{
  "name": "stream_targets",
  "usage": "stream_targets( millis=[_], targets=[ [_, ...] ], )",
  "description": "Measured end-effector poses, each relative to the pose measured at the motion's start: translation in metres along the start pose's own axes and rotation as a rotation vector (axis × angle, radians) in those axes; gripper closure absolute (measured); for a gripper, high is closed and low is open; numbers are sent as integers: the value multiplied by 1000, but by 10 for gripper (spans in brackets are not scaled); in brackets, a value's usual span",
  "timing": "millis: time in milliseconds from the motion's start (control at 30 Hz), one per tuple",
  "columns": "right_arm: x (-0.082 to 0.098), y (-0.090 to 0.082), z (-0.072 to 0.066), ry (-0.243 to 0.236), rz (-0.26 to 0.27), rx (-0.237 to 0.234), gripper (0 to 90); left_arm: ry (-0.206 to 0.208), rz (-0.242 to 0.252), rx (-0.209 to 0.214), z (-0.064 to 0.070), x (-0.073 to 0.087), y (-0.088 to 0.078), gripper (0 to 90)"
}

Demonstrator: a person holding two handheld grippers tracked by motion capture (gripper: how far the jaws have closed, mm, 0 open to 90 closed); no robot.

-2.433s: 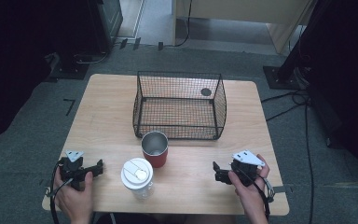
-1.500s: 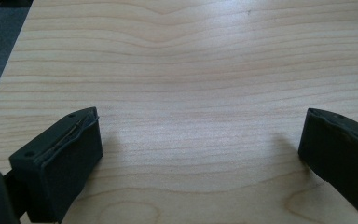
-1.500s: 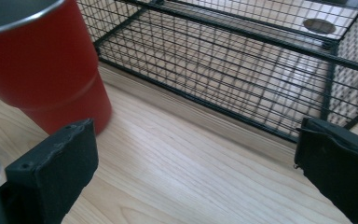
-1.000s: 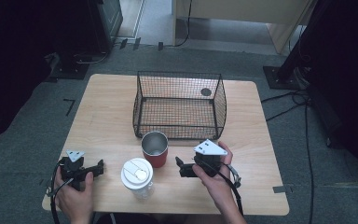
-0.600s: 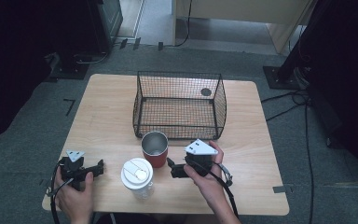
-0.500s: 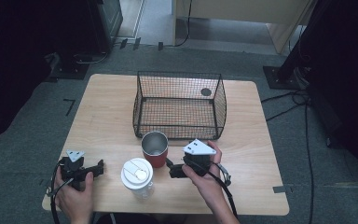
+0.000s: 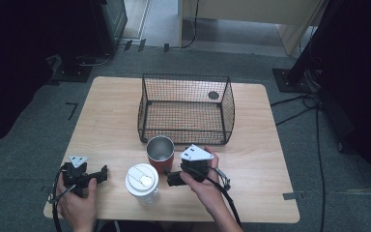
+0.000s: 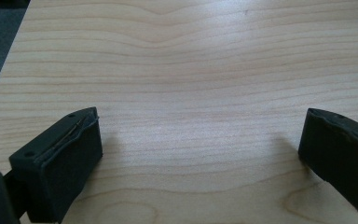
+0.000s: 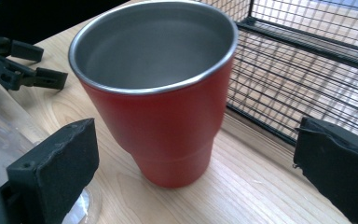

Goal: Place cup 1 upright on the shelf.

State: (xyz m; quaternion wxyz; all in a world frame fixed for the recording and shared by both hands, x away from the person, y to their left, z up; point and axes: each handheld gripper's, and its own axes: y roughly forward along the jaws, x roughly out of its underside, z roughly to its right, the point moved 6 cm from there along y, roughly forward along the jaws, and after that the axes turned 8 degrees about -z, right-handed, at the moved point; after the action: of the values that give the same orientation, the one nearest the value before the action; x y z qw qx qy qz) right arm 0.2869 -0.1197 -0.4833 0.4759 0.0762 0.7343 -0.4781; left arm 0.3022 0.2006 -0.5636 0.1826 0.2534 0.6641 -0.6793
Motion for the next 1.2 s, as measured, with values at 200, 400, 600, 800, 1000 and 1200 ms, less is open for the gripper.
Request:
stream_targets(
  millis=[200,400,600,800,1000,1200],
  targets=[
    [-3,7,-1,-9,23,-14,40,-1,1,1,0,0,0,1],
    [-5,18,-1,-58,33,-63,48,0,0,0,0,0,0,0],
    [-9,24,-2,-108,56,-104,79,2,1,2,0,0,0,1],
    [-12,30,1,-112,63,-113,95,2,1,2,0,0,0,1],
    [-14,36,1,-109,84,-98,87,2,0,2,0,0,0,1],
    [-14,42,0,-122,87,-77,78,2,0,2,0,0,0,0]
  ],
)
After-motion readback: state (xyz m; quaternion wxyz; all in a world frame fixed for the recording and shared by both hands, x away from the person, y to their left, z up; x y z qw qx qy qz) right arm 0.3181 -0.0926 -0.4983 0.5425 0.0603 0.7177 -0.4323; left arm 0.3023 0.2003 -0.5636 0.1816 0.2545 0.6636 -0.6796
